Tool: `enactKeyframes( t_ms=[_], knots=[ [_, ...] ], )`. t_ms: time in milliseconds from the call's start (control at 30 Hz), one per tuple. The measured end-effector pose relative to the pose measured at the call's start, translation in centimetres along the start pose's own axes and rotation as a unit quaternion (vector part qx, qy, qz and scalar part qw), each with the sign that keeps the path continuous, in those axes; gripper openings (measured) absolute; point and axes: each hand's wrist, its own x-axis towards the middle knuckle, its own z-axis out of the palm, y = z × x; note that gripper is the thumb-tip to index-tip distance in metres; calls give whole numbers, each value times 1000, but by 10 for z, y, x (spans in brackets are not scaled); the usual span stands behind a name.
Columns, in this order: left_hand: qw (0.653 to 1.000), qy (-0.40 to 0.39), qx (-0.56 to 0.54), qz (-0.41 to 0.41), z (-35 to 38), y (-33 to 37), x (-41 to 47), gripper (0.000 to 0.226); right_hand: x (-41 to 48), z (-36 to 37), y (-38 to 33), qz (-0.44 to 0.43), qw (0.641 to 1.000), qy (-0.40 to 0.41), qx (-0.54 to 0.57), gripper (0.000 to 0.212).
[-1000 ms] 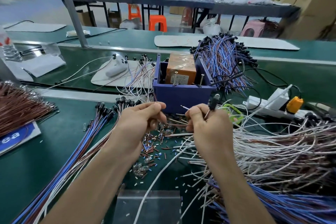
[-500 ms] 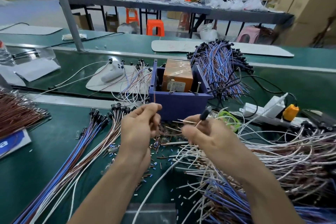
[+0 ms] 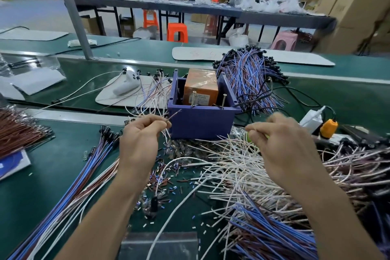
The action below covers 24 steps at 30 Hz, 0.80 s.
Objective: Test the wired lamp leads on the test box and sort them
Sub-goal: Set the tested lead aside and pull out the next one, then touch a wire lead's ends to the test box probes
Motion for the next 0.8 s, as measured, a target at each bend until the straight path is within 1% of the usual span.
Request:
enactKeyframes(
  t_ms=[33, 100, 133, 167, 200, 267, 333, 400, 467, 567, 633, 700, 800],
  knots=[
    [1000, -9, 10, 8, 1, -2, 0, 16, 3, 6, 0, 14, 997, -2, 81, 23],
    [999, -29, 30, 23, 3, -5, -1, 18, 8, 17, -3, 69, 969, -27, 234, 22],
    [998, -37, 37, 33, 4, -6, -2, 17, 9, 22, -7, 92, 952, -36, 290, 22],
    [997, -44, 42, 42, 4, -6, -3, 16, 10, 26, -10, 101, 940, -45, 322, 23],
    [997, -47, 44, 51, 6, -7, -5, 18, 9, 29, -14, 93, 938, -58, 330, 22],
    [995, -40, 54, 67, 7, -6, -8, 25, 6, 33, -17, 61, 946, -93, 306, 18],
    [992, -28, 80, 94, 7, -3, -10, 25, 6, 34, -19, 45, 950, -104, 290, 15],
    [983, -9, 127, 129, 8, -1, -12, 20, 8, 31, -20, 41, 950, -95, 295, 19],
    [969, 13, 186, 161, 11, 3, -14, 15, 13, 29, -21, 55, 947, -75, 308, 20],
    [952, 35, 234, 192, 18, 9, -14, 20, 23, 25, -20, 85, 932, -52, 350, 18],
    [948, 27, 242, 207, 22, 13, -10, 23, 28, 22, -18, 81, 924, -59, 368, 18],
    [943, 18, 252, 218, 23, 15, -4, 23, 34, 19, -15, 67, 927, -60, 365, 20],
    [933, 28, 279, 227, 26, 19, 5, 25, 42, 17, -9, 60, 943, -30, 327, 21]
  ],
)
